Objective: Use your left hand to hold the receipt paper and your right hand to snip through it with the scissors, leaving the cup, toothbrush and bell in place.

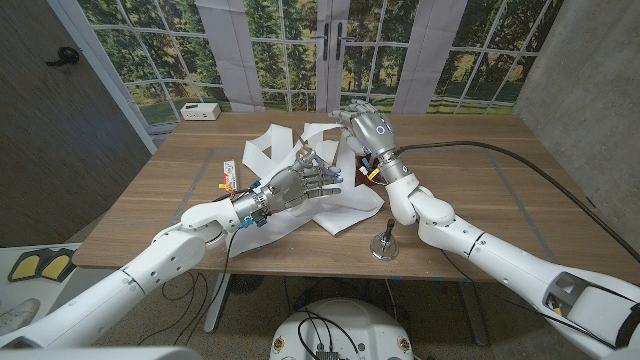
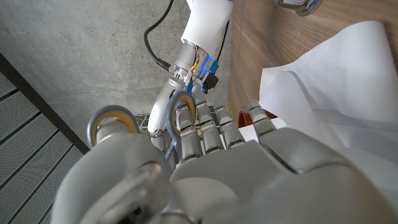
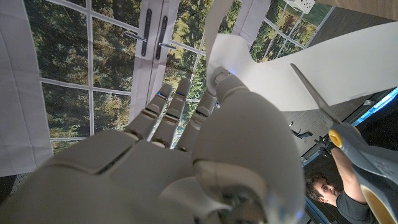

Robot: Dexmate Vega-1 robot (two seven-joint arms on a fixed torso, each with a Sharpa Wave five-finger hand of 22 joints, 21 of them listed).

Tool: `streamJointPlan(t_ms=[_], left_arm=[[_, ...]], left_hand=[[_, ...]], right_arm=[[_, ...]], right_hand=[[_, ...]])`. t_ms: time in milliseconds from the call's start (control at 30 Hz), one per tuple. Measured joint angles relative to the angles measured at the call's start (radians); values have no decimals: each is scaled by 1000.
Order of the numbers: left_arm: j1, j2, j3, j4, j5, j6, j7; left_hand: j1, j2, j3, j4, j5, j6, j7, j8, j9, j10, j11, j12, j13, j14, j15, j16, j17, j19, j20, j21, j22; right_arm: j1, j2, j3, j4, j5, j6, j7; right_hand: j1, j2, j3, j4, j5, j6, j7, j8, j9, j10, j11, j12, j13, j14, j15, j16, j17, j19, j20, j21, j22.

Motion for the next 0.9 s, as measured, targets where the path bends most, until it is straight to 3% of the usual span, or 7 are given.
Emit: streamJointPlan(t_ms=[567, 900], left_arm=[[0, 2, 1, -6, 2, 2, 5], [5, 0, -1, -8, -1, 2, 10]], left_hand=[[27, 34, 10, -10, 0, 9, -9, 1, 0, 11, -4, -3, 4, 11, 0, 0, 0, 4, 4, 0, 0], [40, 47, 17, -11, 0, 29, -21, 1, 1, 31, -20, 5, 3, 21, 0, 0, 0, 9, -2, 0, 0]], right_arm=[[-4, -1, 6, -9, -5, -3, 1], [-4, -1, 6, -9, -7, -7, 5]], right_hand=[[0, 0, -4, 4, 0, 0, 0, -4, 0, 0, 0, 0, -5, 0, 0, 0, 0, 0, 0, 0, 0], [0, 0, -4, 4, 0, 0, 0, -4, 0, 0, 0, -1, -5, 0, 0, 0, 0, 0, 0, 0, 0]])
